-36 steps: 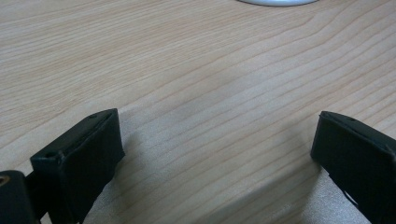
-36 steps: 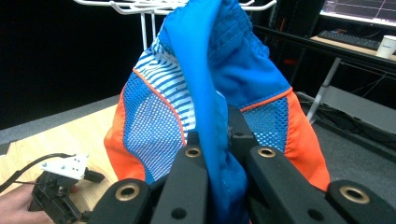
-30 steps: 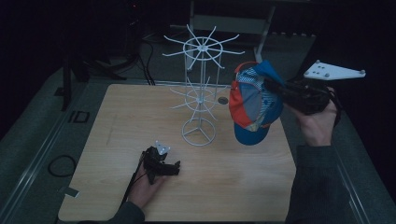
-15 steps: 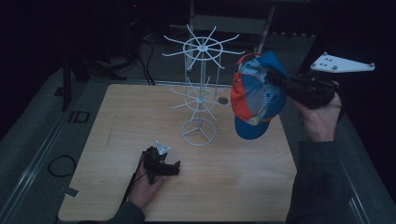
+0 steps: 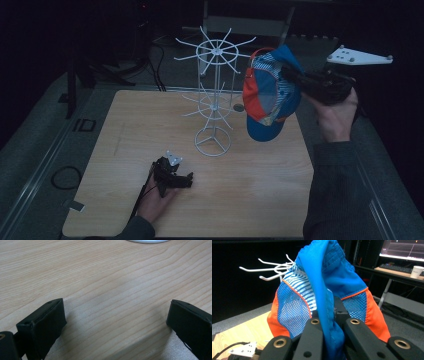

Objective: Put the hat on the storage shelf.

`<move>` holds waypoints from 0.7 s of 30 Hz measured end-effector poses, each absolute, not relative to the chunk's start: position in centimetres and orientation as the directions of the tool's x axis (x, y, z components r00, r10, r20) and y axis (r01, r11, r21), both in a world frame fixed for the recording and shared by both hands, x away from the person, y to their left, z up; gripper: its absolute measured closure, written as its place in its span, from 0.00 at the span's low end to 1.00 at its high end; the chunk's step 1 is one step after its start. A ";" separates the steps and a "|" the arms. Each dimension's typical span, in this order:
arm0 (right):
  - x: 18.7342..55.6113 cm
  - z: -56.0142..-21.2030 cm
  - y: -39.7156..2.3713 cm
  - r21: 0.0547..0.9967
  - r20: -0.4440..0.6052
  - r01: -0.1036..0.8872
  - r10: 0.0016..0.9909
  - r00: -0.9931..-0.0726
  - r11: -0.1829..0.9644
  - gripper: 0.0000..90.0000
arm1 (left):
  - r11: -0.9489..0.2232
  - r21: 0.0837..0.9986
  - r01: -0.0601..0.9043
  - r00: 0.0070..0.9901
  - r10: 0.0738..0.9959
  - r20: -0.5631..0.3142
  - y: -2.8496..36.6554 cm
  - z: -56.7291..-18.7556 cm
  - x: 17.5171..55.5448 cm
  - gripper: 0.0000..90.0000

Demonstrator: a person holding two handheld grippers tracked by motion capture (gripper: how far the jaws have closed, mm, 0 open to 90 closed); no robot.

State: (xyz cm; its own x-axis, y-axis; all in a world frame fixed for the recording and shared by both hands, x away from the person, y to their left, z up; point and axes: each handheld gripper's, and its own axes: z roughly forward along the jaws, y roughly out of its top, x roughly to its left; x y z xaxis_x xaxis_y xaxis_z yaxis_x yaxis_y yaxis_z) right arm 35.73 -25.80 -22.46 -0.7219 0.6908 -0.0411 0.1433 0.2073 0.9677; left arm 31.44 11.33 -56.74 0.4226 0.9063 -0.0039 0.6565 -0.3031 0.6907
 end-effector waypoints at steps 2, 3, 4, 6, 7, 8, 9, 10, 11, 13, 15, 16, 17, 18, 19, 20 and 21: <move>36.2 -22.7 -25.7 0.965 -0.036 0.155 0.691 -0.722 0.213 0.99 | -0.303 0.691 0.657 0.422 0.906 -0.004 11.3 -56.7 31.4 0.03; 36.4 -23.0 -25.6 0.963 -0.030 0.163 0.690 -0.723 0.213 0.99 | -0.303 0.691 0.657 0.422 0.906 -0.004 11.3 -56.7 31.4 0.03; 36.6 -23.2 -25.5 0.963 -0.026 0.168 0.690 -0.723 0.212 0.99 | -0.304 0.690 0.657 0.423 0.906 -0.004 11.3 -56.7 31.4 0.03; 37.0 -23.6 -25.4 0.962 -0.001 0.187 0.683 -0.730 0.200 0.99 | -0.302 0.691 0.657 0.422 0.907 -0.006 11.3 -56.7 31.4 0.03; 37.2 -23.8 -25.3 0.961 0.006 0.191 0.680 -0.733 0.198 0.99 | -0.302 0.690 0.658 0.422 0.907 -0.006 11.3 -56.7 31.4 0.03; 37.3 -23.9 -25.3 0.961 0.012 0.196 0.678 -0.735 0.196 0.99 | -0.301 0.690 0.658 0.421 0.907 -0.006 11.3 -56.7 31.4 0.03; 37.5 -24.2 -25.2 0.959 0.017 0.202 0.674 -0.738 0.197 0.99 | -0.302 0.690 0.658 0.422 0.907 -0.005 11.3 -56.7 31.4 0.03; 37.6 -24.3 -25.1 0.958 0.015 0.204 0.673 -0.740 0.202 0.99 | -0.300 0.691 0.658 0.420 0.907 -0.006 11.3 -56.7 31.4 0.03; 37.7 -24.6 -25.0 0.955 0.019 0.213 0.673 -0.740 0.207 0.98 | -0.300 0.691 0.658 0.420 0.907 -0.007 11.3 -56.7 31.4 0.03; 37.9 -25.0 -24.9 0.952 0.026 0.223 0.670 -0.741 0.210 0.98 | -0.300 0.691 0.658 0.420 0.907 -0.006 11.3 -56.7 31.4 0.03; 38.1 -25.2 -24.9 0.950 0.040 0.235 0.665 -0.746 0.207 0.98 | -0.300 0.691 0.658 0.420 0.907 -0.007 11.3 -56.7 31.4 0.03; 38.1 -25.3 -24.9 0.948 0.043 0.240 0.663 -0.747 0.209 0.98 | -0.300 0.691 0.658 0.420 0.907 -0.007 11.3 -56.7 31.4 0.03; 38.2 -25.5 -24.8 0.945 0.048 0.249 0.659 -0.751 0.214 0.98 | -0.300 0.690 0.658 0.421 0.907 -0.007 11.3 -56.7 31.4 0.03; 38.3 -25.6 -24.7 0.942 0.047 0.252 0.657 -0.753 0.221 0.98 | -0.300 0.690 0.658 0.421 0.907 -0.007 11.3 -56.7 31.4 0.03; 38.3 -25.9 -24.6 0.939 0.045 0.256 0.654 -0.755 0.232 0.98 | -0.300 0.690 0.658 0.420 0.907 -0.007 11.3 -56.7 31.4 0.03; 38.3 -26.1 -24.5 0.936 0.043 0.260 0.653 -0.756 0.239 0.98 | -0.300 0.690 0.658 0.420 0.907 -0.007 11.3 -56.7 31.4 0.03; 38.4 -26.3 -24.4 0.933 0.043 0.265 0.654 -0.756 0.245 0.98 | -0.300 0.690 0.658 0.420 0.907 -0.007 11.3 -56.7 31.4 0.03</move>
